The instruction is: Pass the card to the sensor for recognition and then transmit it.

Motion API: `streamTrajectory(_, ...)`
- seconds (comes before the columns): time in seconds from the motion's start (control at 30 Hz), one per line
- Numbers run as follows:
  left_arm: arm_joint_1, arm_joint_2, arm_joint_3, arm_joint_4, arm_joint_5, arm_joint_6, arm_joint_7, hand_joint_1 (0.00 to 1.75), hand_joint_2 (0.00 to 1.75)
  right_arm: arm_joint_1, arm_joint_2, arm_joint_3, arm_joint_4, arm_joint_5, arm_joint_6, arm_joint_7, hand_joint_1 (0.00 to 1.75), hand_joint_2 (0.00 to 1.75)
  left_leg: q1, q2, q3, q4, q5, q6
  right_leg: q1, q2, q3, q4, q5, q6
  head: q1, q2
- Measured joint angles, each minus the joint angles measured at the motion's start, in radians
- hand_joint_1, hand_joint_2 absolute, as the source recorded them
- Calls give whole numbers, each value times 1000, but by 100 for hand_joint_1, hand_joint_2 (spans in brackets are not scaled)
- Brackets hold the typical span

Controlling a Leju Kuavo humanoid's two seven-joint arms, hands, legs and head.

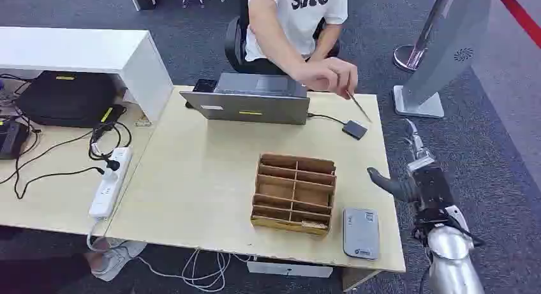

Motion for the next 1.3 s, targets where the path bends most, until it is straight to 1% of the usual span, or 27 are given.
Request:
streamTrajectory(0.37, -16, 8, 0, 4, -53, -12, 11, 0, 175, -166, 0, 179, 137, 252, -160, 114, 0, 175, 0, 0, 0, 0, 1, 0, 0, 0, 0, 0, 0, 0, 0, 0)
streamTrajectory(0.4, -17, 8, 0, 4, -59, -13, 11, 0, 175, -181, 0, 197, 154, 278, -176, 123, 152, 175, 0, 0, 0, 0, 1, 0, 0, 0, 0, 0, 0, 0, 0, 0)
streamTrajectory(0.43, -18, 9, 0, 5, -64, -15, 12, 0, 175, -197, 0, 212, 170, 300, -191, 136, 173, 175, 0, 0, 0, 0, 1, 0, 0, 0, 0, 0, 0, 0, 0, 0)
streamTrajectory(0.53, -20, 12, 0, 5, -78, -18, 13, 0, 175, -235, 0, 254, 213, 365, -236, 166, 175, 175, 0, 0, 0, 0, 1, 0, 0, 0, 0, 0, 1, 0, 0, 0)
streamTrajectory(0.6, -24, 15, 0, 5, -89, -18, 18, 0, 175, -269, 1, 287, 249, 413, -269, 187, 171, 175, 0, -1, 0, 0, 1, -1, 0, 0, 0, 0, 1, 0, 0, 0)
streamTrajectory(0.67, -26, 15, 0, 5, -98, -20, 18, 0, 175, -297, 2, 312, 278, 451, -295, 203, 175, 175, 0, -2, 0, 0, 1, 0, 0, -1, 0, 0, 1, 0, 0, 0)
streamTrajectory(0.83, -33, 18, 0, 6, -127, -27, 23, 0, 175, -367, 11, 379, 360, 561, -387, 246, 175, 175, 0, -2, -1, 0, 2, -1, 0, -1, 0, 0, 1, 0, 0, 0)
streamTrajectory(1.07, -43, 25, -1, 6, -173, -33, 32, 0, 175, -475, 26, 455, 479, 691, -524, 287, 175, 175, 0, -2, -1, 1, 2, -1, 0, -1, 0, 0, 1, 0, 0, 0)
streamTrajectory(1.13, -47, 28, -1, 8, -188, -36, 34, 0, 175, -495, 33, 463, 505, 700, -572, 280, 175, 175, 0, -2, -1, 1, 2, -1, 0, -1, 0, 0, 1, 0, 0, 0)
streamTrajectory(1.2, -47, 31, -1, 9, -195, -36, 39, 0, 175, -501, 39, 465, 512, 654, -620, 240, 175, 175, 0, -2, 0, 1, 2, -1, 0, -1, 0, 0, 1, 0, 0, 0)
streamTrajectory(1.3, -47, 33, -1, 10, -194, -35, 39, 0, 175, -496, 42, 466, 502, 593, -635, 197, 175, 175, 0, -2, 0, 1, 2, -1, 0, -1, 0, 0, 1, 0, 0, 0)
